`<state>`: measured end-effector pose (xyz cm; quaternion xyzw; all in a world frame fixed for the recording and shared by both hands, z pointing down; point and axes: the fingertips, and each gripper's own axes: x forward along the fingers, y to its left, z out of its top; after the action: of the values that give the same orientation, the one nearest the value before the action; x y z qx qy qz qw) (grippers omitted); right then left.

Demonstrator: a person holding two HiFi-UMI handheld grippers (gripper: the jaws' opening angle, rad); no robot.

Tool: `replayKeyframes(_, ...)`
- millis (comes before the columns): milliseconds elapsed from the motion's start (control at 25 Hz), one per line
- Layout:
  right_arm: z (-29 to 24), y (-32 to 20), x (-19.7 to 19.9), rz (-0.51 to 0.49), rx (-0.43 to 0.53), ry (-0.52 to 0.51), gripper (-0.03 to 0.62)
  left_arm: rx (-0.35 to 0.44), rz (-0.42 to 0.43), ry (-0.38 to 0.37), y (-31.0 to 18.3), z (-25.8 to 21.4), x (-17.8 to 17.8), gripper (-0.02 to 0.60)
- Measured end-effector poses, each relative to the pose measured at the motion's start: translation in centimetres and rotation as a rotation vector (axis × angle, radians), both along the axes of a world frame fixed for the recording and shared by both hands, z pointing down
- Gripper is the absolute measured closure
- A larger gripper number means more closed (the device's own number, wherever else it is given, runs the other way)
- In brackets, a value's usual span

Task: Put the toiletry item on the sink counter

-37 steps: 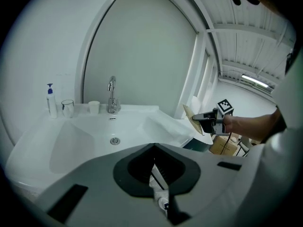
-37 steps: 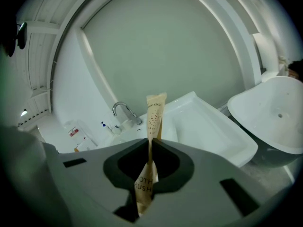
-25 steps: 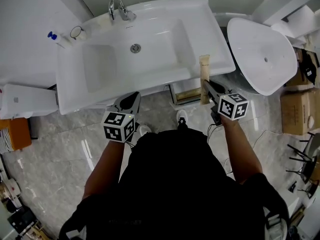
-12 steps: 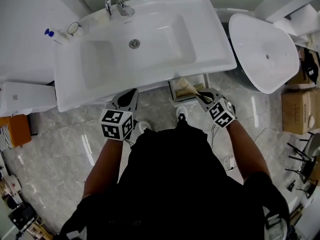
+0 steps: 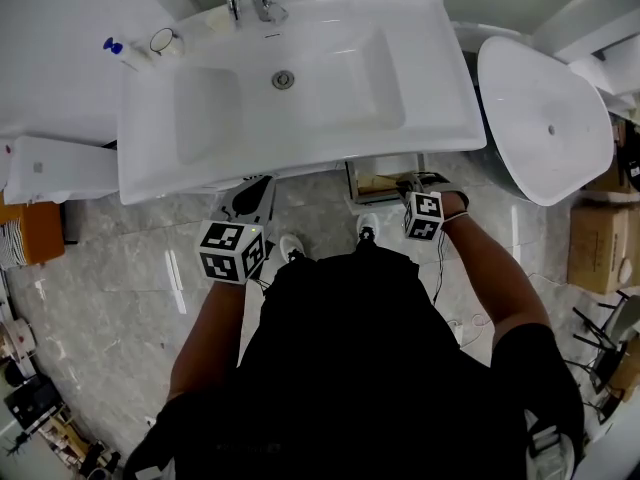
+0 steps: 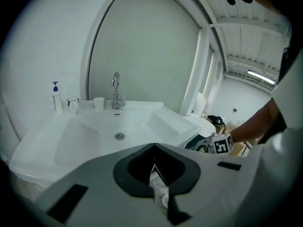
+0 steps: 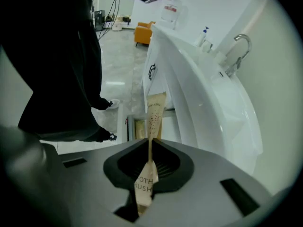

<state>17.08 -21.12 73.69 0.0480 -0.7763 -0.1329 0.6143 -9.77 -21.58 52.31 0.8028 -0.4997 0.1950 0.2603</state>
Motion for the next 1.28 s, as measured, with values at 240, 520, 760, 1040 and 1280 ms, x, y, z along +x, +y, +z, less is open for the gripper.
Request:
replayKeyframes(240,5.2,-2.0,1.7,-0.100,-0.003,0.145,0.572,-0.003,-0.073,-0.009,0.7,-0.5,-0.6,0.584)
replayKeyframes(520,10.1,-3.1,1.5,-0.150,-0.019,0.194,0.572,-0.028,-0.137,-0.020,1.5,-0.3,-0.8,0.584)
replayKeyframes(760,13.5,-4.8,1.1,-0.156,-0.016,0.189,0.571,-0.036,-0.168,-0.057,2.0,-0.5,-1.0,0.584)
replayKeyframes(1040,15.3,-4.6,0.9,-0.172,-0.033,0.181,0.571,-0.065,-0.236,-0.065,3.3,0.3,-1.8,0.584)
replayKeyframes(1280,15.1,-4.3,0.7,-0.113,-0.055,0.166,0.537,-0.055,-0.220,-0.063,3.5,-0.1,-1.4,0.584)
